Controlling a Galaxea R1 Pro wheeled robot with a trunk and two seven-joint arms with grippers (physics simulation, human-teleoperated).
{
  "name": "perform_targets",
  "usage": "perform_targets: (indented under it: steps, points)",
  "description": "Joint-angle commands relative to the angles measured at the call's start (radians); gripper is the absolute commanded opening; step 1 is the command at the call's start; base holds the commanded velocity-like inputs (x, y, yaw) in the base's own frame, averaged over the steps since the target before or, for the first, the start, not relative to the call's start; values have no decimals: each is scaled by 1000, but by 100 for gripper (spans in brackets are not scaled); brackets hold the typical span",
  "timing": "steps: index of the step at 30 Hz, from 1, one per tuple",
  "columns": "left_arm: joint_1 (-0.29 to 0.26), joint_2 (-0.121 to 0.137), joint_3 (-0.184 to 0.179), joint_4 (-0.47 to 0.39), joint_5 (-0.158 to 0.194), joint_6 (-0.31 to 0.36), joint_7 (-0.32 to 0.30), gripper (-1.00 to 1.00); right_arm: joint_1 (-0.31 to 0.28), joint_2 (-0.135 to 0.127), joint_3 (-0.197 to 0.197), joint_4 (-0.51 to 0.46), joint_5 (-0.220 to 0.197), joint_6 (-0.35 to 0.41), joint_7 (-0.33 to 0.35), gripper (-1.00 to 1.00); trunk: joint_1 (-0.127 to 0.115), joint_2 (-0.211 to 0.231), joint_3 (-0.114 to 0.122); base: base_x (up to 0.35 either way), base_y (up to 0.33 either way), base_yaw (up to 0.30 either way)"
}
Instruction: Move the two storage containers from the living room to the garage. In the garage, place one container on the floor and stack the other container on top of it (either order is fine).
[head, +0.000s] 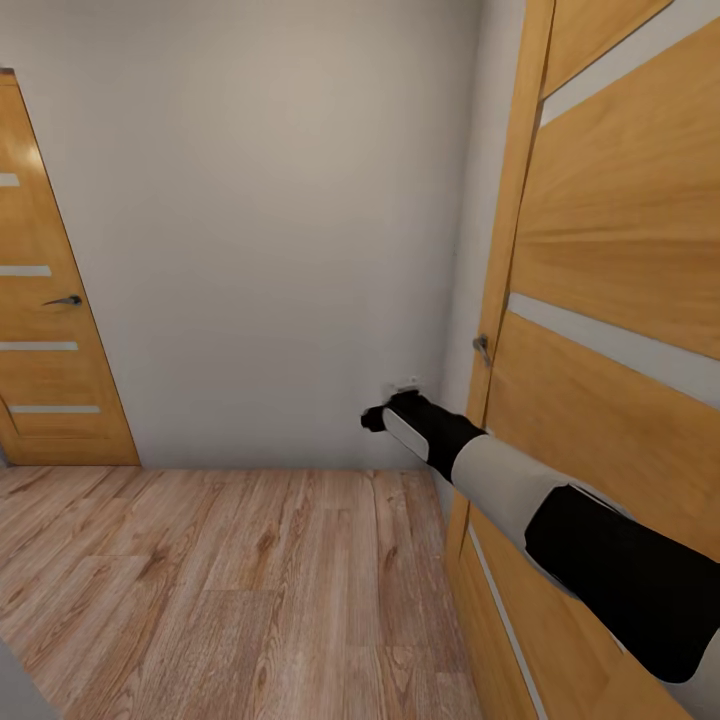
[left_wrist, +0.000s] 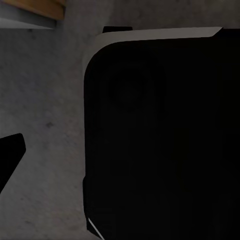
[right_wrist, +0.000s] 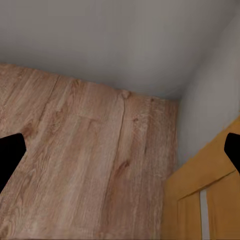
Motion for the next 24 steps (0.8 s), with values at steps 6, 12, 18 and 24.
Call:
perform_targets:
  steps: [6,12,18,24]
  points:
    - [0,0,1,-2,1,-2,-1,100,0,0,10,-9,-23,-37,64,100,0,-1,-1,0,0,0]
    - [0,1,1,-2,1,-2,-2,100,0,0,11,-11,-25,-41,73,100,0,-1,-1,0,0,0]
    - [0,0,1,-2,1,-2,-3,100,3,0,10,-11,-23,-42,74,100,0,-1,-1,0,0,0]
    - [0,0,1,-2,1,-2,-3,100,45,0,9,-10,-17,-44,74,100,0,-1,-1,0,0,0]
